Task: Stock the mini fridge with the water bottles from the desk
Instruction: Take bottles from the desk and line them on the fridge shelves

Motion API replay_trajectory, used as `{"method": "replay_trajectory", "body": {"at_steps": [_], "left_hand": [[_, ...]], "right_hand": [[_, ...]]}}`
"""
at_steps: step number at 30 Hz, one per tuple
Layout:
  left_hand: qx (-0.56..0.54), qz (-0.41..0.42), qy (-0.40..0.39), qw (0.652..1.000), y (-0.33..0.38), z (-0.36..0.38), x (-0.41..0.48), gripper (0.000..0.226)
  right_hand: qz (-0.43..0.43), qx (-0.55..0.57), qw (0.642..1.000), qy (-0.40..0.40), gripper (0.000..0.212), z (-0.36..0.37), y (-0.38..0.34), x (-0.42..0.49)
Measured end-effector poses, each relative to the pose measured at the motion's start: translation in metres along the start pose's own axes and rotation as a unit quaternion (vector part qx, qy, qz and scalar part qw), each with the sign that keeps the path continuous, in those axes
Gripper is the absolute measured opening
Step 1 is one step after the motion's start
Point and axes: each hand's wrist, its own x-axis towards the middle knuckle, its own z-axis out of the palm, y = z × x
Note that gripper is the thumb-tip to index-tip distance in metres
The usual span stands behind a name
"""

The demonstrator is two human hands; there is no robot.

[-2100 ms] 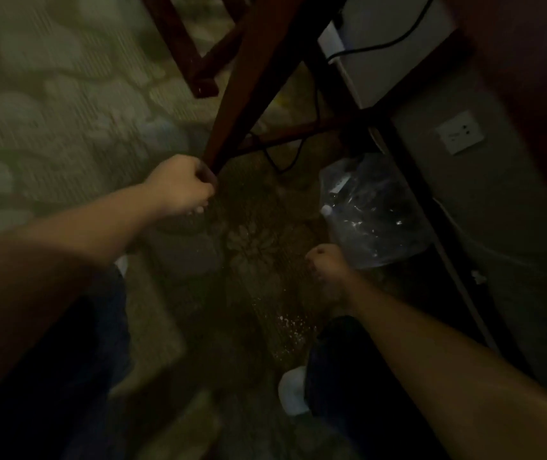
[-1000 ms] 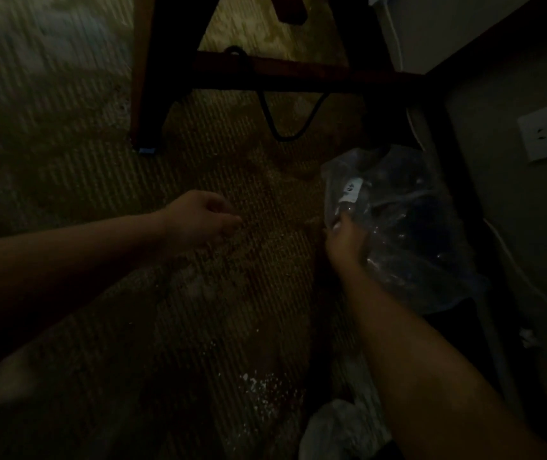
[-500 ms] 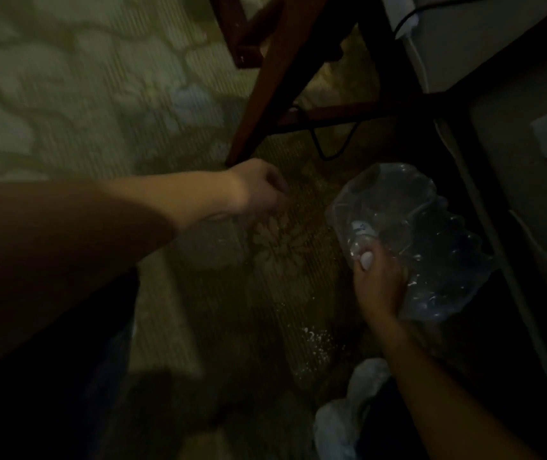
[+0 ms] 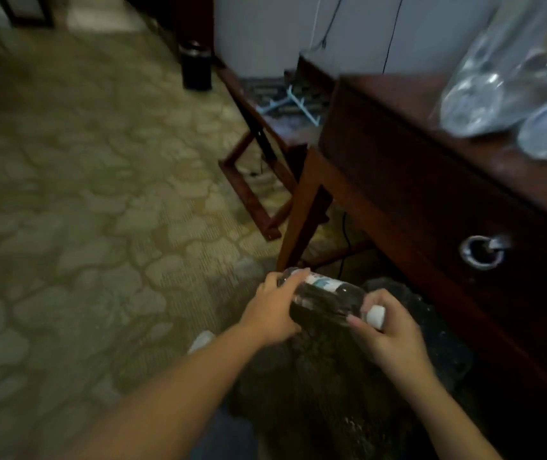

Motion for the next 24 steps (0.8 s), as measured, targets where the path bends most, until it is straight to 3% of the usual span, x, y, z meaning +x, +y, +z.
{"method": "replay_trajectory", "body": {"at_steps": [3, 7, 12, 17, 21, 24], "left_hand": [[-0.013, 0.012, 0.049, 0.999, 0.017, -0.024, -0.037, 0.082], [0.039, 0.076, -0.003, 0.996, 0.054, -0.054, -0.081, 0.062], [0.054, 0.135, 0.079, 0.986, 0.115, -0.075, -0.117, 0.056], [0.019, 0.19, 0.173, 0.966, 0.199, -0.08, -0.136, 0.055], [-0.035, 0.279, 0.2, 0.939, 0.275, -0.066, -0.156, 0.056], [-0.085, 0.339, 0.185, 0.919, 0.332, -0.042, -0.171, 0.056]], "right_hand": [[-0.135, -0.113, 0.984, -0.004, 0.032, -0.03, -0.04, -0.038], [-0.25, -0.175, 0.952, -0.025, 0.026, -0.069, -0.08, -0.074], [-0.298, -0.176, 0.938, 0.019, 0.028, -0.122, -0.122, -0.103], [-0.283, -0.019, 0.949, 0.137, 0.028, -0.176, -0.156, -0.136], [-0.275, 0.105, 0.942, 0.162, 0.084, -0.205, -0.163, -0.172], [-0.258, 0.114, 0.937, 0.206, 0.109, -0.228, -0.162, -0.206]]}}
